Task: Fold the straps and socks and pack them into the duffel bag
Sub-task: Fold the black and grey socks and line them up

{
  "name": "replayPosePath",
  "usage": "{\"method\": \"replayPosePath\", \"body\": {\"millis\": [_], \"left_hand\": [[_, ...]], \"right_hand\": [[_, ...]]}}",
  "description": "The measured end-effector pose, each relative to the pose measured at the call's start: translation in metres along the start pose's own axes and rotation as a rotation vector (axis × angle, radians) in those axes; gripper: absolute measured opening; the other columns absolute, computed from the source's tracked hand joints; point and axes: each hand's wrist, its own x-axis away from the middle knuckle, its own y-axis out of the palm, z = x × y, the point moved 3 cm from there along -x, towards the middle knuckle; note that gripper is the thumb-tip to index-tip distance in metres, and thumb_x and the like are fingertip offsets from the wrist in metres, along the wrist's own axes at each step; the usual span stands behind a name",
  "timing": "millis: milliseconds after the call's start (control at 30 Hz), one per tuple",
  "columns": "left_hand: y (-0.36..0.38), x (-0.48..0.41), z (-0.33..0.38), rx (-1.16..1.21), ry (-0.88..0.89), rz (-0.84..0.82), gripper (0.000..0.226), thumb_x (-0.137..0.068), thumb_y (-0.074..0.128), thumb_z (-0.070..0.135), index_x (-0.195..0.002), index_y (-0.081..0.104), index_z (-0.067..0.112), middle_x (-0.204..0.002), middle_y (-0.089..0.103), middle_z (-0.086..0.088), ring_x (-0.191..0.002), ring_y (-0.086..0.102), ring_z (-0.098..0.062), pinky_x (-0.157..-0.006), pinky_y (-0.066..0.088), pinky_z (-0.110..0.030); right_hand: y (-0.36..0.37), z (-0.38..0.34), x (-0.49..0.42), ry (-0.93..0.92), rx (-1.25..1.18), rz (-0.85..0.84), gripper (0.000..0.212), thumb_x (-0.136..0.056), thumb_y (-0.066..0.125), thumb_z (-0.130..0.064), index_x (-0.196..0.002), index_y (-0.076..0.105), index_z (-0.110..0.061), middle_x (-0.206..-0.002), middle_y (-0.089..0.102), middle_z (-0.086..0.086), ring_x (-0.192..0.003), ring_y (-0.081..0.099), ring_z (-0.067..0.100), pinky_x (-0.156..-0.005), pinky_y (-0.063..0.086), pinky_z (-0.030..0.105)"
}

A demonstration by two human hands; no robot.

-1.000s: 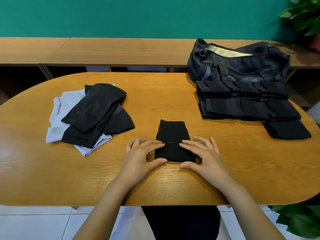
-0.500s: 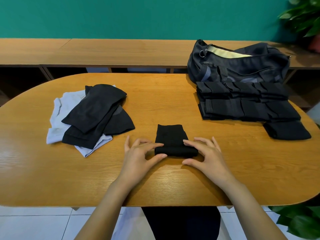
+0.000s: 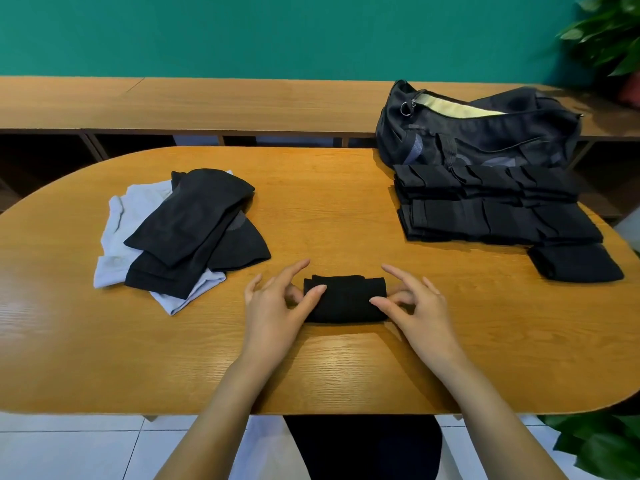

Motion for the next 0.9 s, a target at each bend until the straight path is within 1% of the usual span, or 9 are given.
{"method": "replayPosePath", "body": {"millis": [133,267,333,400,467,533,667,767,900], "left_hand": [[0.003,-0.005,-0.002,-0.226,-0.070,0.005,0.051,-0.085,0.056,0.057,-0.129,0.057,0.031,-0.060,0.058,0.010,-0.070,0.056,0.000,-0.106,0.030,-0.038],[0.007,-0.003,-0.001,-0.379,0.070,0.055,0.025,-0.085,0.067,0.044,-0.106,0.065,0.030,-0.076,0.052,0.016,-0.082,0.050,-0.009,-0.093,0.033,-0.038],[0.010,-0.003,-0.001,-0.390,0.102,0.063,0.014,-0.084,0.070,0.039,-0.091,0.063,0.029,-0.085,0.051,0.017,-0.087,0.048,-0.009,-0.093,0.032,-0.039],[0.011,-0.004,-0.002,-0.393,0.099,0.051,0.010,-0.084,0.070,0.038,-0.084,0.063,0.030,-0.086,0.052,0.019,-0.088,0.047,-0.009,-0.093,0.029,-0.037],[0.012,-0.004,-0.003,-0.394,0.094,0.035,0.009,-0.086,0.066,0.039,-0.083,0.066,0.031,-0.087,0.055,0.019,-0.089,0.049,-0.010,-0.093,0.028,-0.037],[0.013,-0.005,-0.002,-0.370,0.074,0.009,0.018,-0.091,0.058,0.042,-0.089,0.070,0.030,-0.089,0.058,0.018,-0.092,0.050,-0.011,-0.095,0.029,-0.039],[0.013,-0.004,0.002,-0.335,0.051,-0.020,0.038,-0.094,0.040,0.050,-0.100,0.072,0.030,-0.095,0.060,0.017,-0.097,0.048,-0.009,-0.100,0.028,-0.041],[0.017,-0.001,0.001,-0.305,0.029,-0.044,0.034,-0.096,0.043,0.046,-0.101,0.072,0.028,-0.100,0.061,0.016,-0.100,0.048,-0.009,-0.103,0.027,-0.042],[0.029,0.001,0.005,-0.332,0.030,-0.078,0.032,-0.098,0.043,0.044,-0.100,0.071,0.029,-0.102,0.062,0.017,-0.101,0.047,-0.010,-0.104,0.027,-0.044]], "right_hand": [[0.007,0.005,-0.003,0.081,0.081,0.018,0.056,-0.081,0.056,-0.059,-0.133,0.047,-0.039,-0.065,0.063,-0.013,-0.082,0.061,-0.004,-0.119,0.021,0.041],[0.009,0.001,-0.004,0.092,0.318,0.057,0.046,-0.084,0.063,-0.052,-0.124,0.057,-0.028,-0.068,0.053,-0.012,-0.075,0.050,0.002,-0.105,0.037,0.040],[0.009,-0.011,0.000,-0.016,0.428,0.106,0.043,-0.089,0.053,-0.054,-0.121,0.059,-0.025,-0.084,0.051,-0.016,-0.085,0.046,0.007,-0.096,0.042,0.039],[0.015,-0.024,0.006,-0.179,0.504,0.123,0.044,-0.095,0.042,-0.054,-0.121,0.062,-0.025,-0.104,0.057,-0.011,-0.099,0.046,0.010,-0.092,0.042,0.037],[0.026,-0.032,0.011,-0.305,0.570,0.031,0.048,-0.098,0.030,-0.054,-0.124,0.062,-0.029,-0.117,0.059,-0.010,-0.109,0.048,0.010,-0.093,0.039,0.036],[0.035,-0.034,0.016,-0.331,0.635,-0.085,0.059,-0.101,0.015,-0.056,-0.126,0.062,-0.031,-0.122,0.060,-0.011,-0.114,0.051,0.009,-0.096,0.039,0.034],[0.027,-0.028,0.011,-0.192,0.706,-0.113,0.076,-0.097,-0.002,-0.061,-0.128,0.061,-0.032,-0.129,0.059,-0.013,-0.124,0.049,0.009,-0.109,0.033,0.037],[0.000,-0.009,0.004,-0.047,0.768,-0.076,0.077,-0.092,-0.001,-0.063,-0.132,0.057,-0.033,-0.135,0.054,-0.014,-0.130,0.043,0.007,-0.116,0.024,0.040],[-0.057,0.036,0.002,0.143,0.830,0.077,0.072,-0.094,0.007,-0.062,-0.130,0.059,-0.028,-0.134,0.057,-0.008,-0.129,0.047,0.012,-0.115,0.023,0.045]]}}
